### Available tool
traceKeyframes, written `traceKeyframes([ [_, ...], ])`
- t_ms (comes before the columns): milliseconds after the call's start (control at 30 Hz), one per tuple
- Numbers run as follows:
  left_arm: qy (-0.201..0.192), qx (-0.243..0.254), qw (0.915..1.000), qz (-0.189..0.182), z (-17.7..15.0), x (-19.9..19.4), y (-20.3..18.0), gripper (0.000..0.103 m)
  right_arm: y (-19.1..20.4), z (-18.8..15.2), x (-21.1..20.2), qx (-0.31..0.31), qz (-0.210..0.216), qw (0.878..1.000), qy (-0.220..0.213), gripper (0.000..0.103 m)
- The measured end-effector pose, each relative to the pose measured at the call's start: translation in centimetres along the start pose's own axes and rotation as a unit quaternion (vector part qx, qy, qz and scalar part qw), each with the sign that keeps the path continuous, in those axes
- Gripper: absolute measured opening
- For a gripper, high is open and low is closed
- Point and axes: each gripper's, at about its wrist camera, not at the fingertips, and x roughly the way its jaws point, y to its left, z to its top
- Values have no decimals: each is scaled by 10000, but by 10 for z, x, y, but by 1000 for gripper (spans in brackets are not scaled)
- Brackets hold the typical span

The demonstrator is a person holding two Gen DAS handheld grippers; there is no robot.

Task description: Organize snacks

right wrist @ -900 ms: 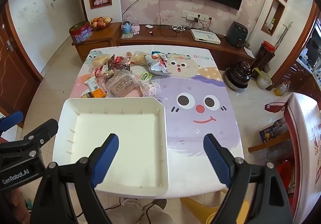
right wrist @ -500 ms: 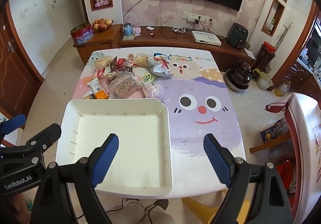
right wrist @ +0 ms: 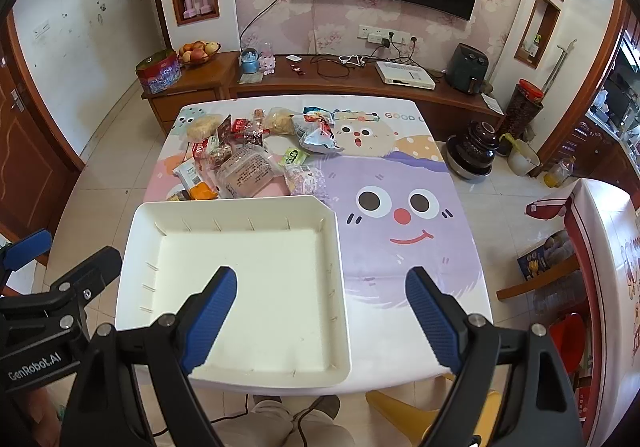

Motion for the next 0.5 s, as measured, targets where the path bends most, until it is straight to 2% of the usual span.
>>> traceKeyframes([
  [500,-20,16,10000,-30,-1,-1,-2,103,6,0,0,41,-74,10000,-13,87],
])
